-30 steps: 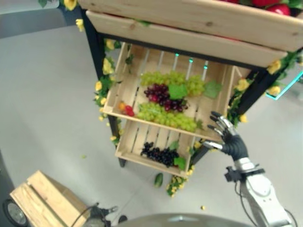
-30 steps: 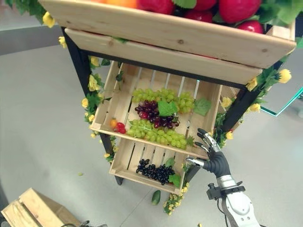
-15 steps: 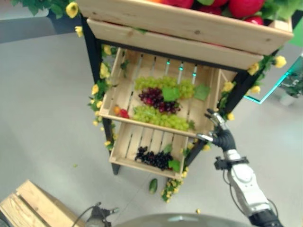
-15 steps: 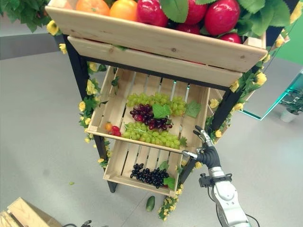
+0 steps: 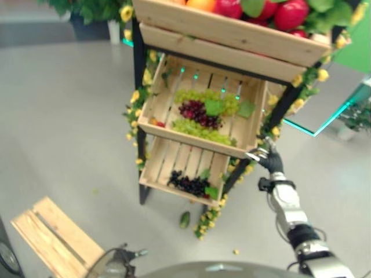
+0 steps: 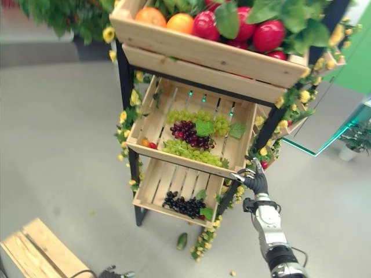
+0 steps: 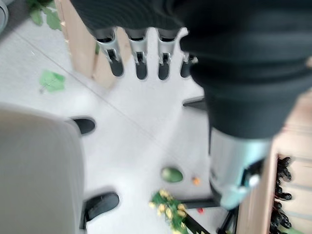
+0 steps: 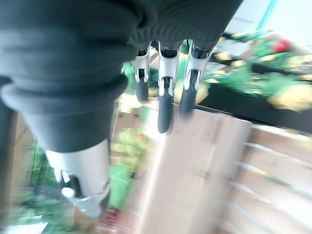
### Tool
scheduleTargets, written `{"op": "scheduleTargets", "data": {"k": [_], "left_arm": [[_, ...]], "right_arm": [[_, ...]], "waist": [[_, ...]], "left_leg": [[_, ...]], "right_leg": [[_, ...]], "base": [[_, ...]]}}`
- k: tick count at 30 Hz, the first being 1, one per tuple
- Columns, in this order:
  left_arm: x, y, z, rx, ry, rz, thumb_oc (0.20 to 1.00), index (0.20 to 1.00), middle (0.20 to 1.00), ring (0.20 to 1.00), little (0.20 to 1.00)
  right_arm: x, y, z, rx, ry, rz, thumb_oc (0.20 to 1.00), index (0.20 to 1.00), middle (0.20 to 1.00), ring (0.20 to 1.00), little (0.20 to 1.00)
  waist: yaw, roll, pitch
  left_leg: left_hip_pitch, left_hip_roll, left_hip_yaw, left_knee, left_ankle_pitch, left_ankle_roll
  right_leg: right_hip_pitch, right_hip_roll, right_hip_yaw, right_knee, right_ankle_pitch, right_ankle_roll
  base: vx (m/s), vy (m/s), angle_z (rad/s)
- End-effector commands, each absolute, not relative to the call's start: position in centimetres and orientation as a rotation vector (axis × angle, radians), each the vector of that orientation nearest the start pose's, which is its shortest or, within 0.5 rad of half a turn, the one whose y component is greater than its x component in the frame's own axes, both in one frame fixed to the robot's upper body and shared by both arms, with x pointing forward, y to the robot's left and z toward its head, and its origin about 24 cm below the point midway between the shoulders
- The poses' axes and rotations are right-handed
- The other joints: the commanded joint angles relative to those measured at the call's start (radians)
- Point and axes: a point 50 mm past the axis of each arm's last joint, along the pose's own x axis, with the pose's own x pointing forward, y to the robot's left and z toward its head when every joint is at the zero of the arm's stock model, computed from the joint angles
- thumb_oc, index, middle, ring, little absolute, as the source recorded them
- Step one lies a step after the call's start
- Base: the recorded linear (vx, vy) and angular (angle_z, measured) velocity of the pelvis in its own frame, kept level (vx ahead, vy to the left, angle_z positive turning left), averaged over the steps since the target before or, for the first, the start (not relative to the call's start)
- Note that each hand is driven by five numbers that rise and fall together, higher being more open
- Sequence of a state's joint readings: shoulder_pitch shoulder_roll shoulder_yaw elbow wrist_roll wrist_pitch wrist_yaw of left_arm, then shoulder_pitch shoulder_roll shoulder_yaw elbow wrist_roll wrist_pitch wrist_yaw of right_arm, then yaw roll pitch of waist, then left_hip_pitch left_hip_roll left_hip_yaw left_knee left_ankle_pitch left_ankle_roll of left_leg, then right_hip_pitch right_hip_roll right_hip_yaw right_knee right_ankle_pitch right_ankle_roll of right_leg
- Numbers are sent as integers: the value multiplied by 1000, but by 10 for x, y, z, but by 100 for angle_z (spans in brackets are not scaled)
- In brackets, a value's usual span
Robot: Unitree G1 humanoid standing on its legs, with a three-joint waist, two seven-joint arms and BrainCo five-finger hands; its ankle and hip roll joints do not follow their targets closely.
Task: Pick up the fruits from the basket on one side to the basket on the other side
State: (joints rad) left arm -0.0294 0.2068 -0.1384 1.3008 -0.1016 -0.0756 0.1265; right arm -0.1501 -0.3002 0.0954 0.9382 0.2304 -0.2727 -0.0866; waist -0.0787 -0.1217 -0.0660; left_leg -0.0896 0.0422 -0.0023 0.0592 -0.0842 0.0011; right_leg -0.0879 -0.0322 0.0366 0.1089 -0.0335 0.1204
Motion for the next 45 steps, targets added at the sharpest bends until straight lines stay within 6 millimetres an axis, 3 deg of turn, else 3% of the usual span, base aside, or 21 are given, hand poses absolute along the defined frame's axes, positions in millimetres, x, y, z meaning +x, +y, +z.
{"op": "scheduleTargets", "data": {"k": [1,2,3,4,9,12,15,18,20,25,32,34,36,37,40,45], "left_arm": [[92,224,-164,237,1183,187,1000,1000,1000,1000,1000],[92,224,-164,237,1183,187,1000,1000,1000,1000,1000],[93,229,-162,246,1172,212,1000,1000,1000,1000,1000],[92,228,-162,246,1172,212,1000,1000,1000,1000,1000],[96,228,-161,261,1156,226,1000,1000,1000,1000,1000],[99,226,-161,266,1141,222,1000,1000,1000,1000,1000],[102,221,-160,262,1107,200,1000,1000,1000,1000,1000],[101,220,-160,258,1113,198,1000,1000,1000,1000,1000],[101,219,-161,257,1123,194,1000,1000,1000,1000,1000],[102,219,-161,252,1121,201,1000,1000,1000,1000,1000],[103,221,-160,226,1114,223,1000,1000,1000,1000,1000],[107,223,-158,215,1096,228,1000,1000,1000,1000,1000],[115,226,-155,224,1072,223,1000,1000,1000,1000,1000],[119,227,-154,229,1060,224,1000,1000,1000,1000,1000],[120,226,-154,227,1059,222,1000,1000,1000,1000,1000],[115,219,-157,185,1071,227,1000,1000,1000,1000,1000]], "right_arm": [[95,-227,-156,-158,1070,-176,1000,1000,1000,1000,1000],[95,-227,-156,-158,1070,-176,1000,1000,1000,1000,1000],[131,-227,-128,-216,827,-97,1000,1000,1000,1000,1000],[131,-227,-128,-217,829,-97,1000,1000,1000,1000,1000],[176,-226,-56,-221,393,-22,1000,1000,1000,1000,1000],[185,-220,-22,-195,217,18,1000,1000,1000,1000,1000],[183,-219,-10,-188,169,28,1000,1000,1000,1000,1000],[181,-216,-11,-182,175,47,1000,1000,1000,1000,1000],[175,-215,-24,-185,243,46,1000,1000,1000,1000,1000],[172,-214,-32,-200,286,48,1000,1000,1000,1000,1000],[173,-215,-43,-217,345,50,1000,1000,1000,1000,1000],[175,-215,-46,-223,360,54,1000,1000,1000,1000,1000],[177,-215,-46,-228,364,54,1000,1000,1000,1000,1000],[178,-217,-46,-224,363,46,1000,1000,1000,1000,1000],[181,-217,-44,-225,352,53,1000,1000,1000,1000,1000],[184,-220,-38,-256,333,79,1000,1000,1000,1000,1000]], "waist": [[11,37,95],[11,37,95],[-1,35,101],[-1,35,101],[-21,34,106],[-26,33,102],[-23,33,102],[-22,28,101],[-20,21,99],[-16,15,104],[-3,26,124],[-6,33,135],[-11,46,140],[-14,53,142],[-9,56,138],[1,92,154]], "left_leg": [[112,-86,1,-132,36,11],[112,-86,1,-132,36,11],[108,-88,8,-131,38,12],[108,-88,8,-131,38,12],[106,-90,23,-129,38,12],[107,-89,26,-129,36,12],[103,-89,22,-129,37,13],[101,-89,22,-129,38,13],[101,-88,21,-129,36,14],[99,-91,19,-129,37,15],[89,-93,4,-128,47,12],[79,-91,-12,-126,56,10],[62,-91,-42,-123,67,11],[51,-95,-85,-122,78,10],[45,-100,-117,-120,83,5],[29,-79,-145,-108,97,-24]], "right_leg": [[94,-33,17,-128,23,4],[94,-32,17,-128,23,4],[84,-33,27,-121,26,8],[85,-33,27,-120,26,8],[77,-33,41,-117,29,13],[78,-34,42,-122,31,15],[77,-36,39,-125,31,15],[76,-36,39,-124,31,15],[76,-36,38,-124,29,15],[73,-37,35,-122,29,16],[60,-31,24,-91,12,7],[45,-9,63,-56,-4,2],[25,35,155,-14,-36,-12],[17,68,234,3,-49,-28],[23,73,238,-21,-42,-39],[49,70,207,-104,-16,-49]], "base": [[-7,14,70],[-40,26,64],[-35,21,31],[-44,32,-25],[-25,21,-69],[-4,13,-10],[-9,7,-24],[-7,-4,9],[0,-6,2],[0,0,0],[-3,-10,2],[-44,-53,16],[-28,-71,33],[0,-85,52],[7,-132,96],[-54,-156,30]]}}
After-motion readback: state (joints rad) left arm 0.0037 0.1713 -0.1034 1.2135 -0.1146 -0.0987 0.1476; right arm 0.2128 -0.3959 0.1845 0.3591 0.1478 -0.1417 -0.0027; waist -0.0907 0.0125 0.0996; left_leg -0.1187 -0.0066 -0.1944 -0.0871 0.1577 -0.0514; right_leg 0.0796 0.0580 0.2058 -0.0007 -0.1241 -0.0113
